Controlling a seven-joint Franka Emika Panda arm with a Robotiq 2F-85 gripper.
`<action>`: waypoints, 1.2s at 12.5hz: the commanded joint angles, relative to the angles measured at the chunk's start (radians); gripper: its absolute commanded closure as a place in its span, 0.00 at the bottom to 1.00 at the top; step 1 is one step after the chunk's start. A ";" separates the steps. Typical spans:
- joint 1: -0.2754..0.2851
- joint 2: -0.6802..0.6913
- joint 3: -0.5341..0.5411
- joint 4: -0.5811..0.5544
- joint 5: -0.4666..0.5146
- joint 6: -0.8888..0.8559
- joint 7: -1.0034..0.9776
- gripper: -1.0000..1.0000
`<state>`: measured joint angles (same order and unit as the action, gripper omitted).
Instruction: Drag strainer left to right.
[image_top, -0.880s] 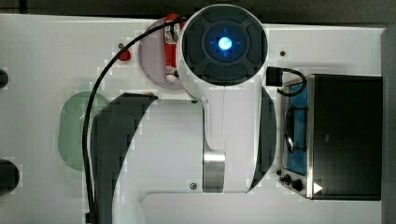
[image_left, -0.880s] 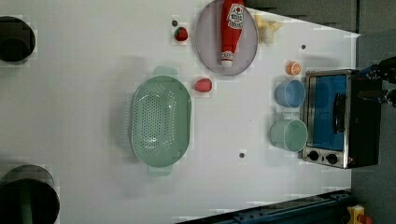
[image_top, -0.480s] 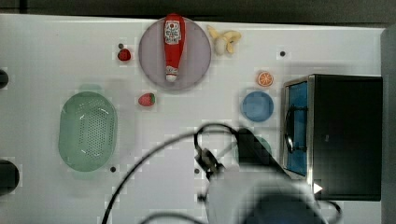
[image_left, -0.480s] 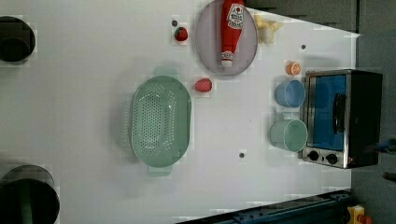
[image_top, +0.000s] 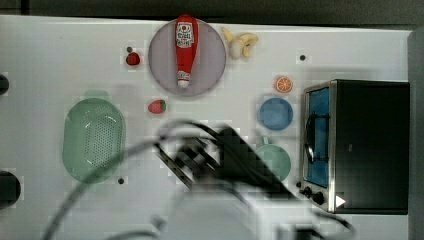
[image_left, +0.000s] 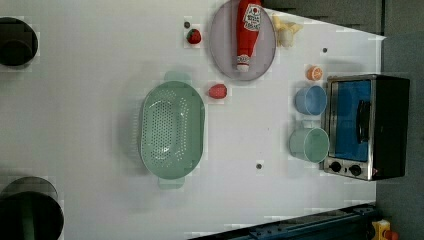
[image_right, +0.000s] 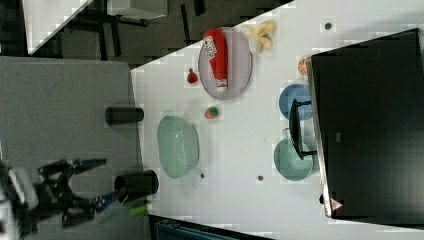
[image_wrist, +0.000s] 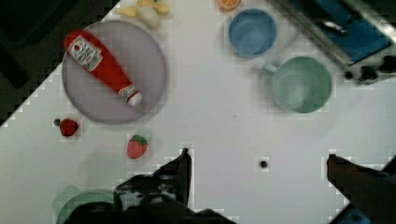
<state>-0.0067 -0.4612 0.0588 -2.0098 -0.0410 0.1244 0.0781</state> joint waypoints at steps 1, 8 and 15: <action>0.053 0.131 0.162 -0.057 0.019 0.025 0.231 0.00; 0.059 0.456 0.465 -0.077 0.017 0.319 0.870 0.00; 0.076 0.761 0.505 -0.189 0.009 0.756 1.234 0.00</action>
<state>0.0934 0.2844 0.5698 -2.1836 -0.0251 0.8345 1.1621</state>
